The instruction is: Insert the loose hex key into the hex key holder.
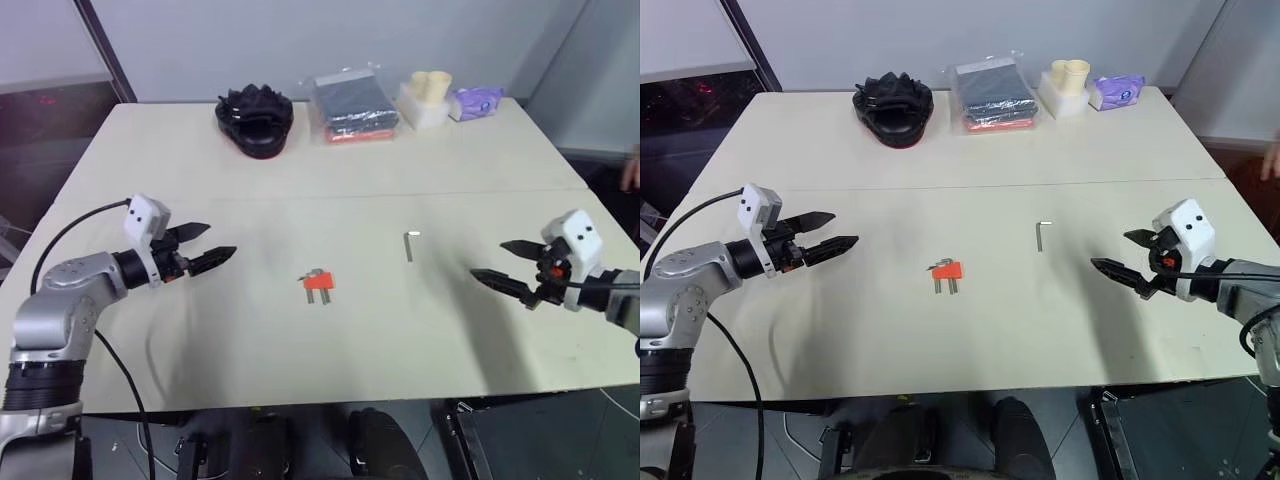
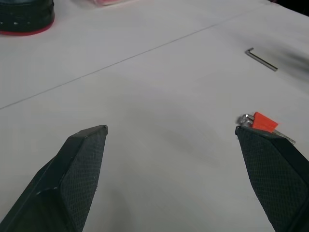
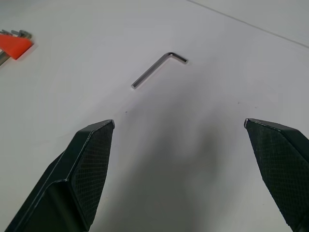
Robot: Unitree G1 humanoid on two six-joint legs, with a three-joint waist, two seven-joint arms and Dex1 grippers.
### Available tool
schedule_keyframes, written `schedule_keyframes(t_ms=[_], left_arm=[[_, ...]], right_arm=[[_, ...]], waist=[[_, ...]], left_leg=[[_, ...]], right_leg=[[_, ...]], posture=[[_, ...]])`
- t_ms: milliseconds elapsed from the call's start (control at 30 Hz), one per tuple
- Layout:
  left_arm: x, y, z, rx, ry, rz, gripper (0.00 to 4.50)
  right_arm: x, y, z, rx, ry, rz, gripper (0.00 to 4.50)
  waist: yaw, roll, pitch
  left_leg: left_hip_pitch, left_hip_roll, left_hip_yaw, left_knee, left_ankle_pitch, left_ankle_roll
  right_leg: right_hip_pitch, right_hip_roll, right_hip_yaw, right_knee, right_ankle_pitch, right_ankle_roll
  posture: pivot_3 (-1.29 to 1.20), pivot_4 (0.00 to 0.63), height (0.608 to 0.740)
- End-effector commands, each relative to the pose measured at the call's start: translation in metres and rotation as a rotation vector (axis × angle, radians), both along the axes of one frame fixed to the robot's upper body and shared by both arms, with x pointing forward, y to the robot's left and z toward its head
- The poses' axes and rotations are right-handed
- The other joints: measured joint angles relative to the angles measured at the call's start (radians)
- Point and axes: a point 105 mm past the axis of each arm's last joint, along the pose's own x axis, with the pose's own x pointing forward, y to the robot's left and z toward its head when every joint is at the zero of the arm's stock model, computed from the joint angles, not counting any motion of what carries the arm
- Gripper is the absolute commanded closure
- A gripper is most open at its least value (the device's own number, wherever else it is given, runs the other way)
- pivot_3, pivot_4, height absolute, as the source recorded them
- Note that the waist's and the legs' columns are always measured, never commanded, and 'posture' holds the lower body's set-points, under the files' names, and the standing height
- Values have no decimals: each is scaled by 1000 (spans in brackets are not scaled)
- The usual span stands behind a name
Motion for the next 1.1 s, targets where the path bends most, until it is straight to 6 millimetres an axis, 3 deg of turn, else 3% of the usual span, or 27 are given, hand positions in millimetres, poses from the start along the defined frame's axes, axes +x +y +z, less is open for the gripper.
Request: schedule_keyframes(t_ms=[33,767,900,1100], left_arm=[[3,-2,9,3,-39,-6,48],[9,1,4,70,-39,-22,48],[5,-18,-6,148,-23,-182,48],[-5,-43,-1,220,-10,-467,48]], right_arm=[[1,5,13,-8,-59,19,0],[8,10,11,2,-69,22,0],[11,14,9,-7,-67,42,0],[16,21,16,-15,-80,72,0]], waist=[[0,0,0],[0,0,0],[0,0,0],[0,0,0]], left_leg=[[0,0,0,0,0,0],[0,0,0,0,0,0],[0,0,0,0,0,0],[0,0,0,1,0,0]], right_leg=[[0,0,0,0,0,0],[0,0,0,0,0,0],[0,1,0,0,0,0],[0,2,0,0,0,0]], posture=[[0,150,740],[0,150,740],[0,150,740],[0,150,740]])
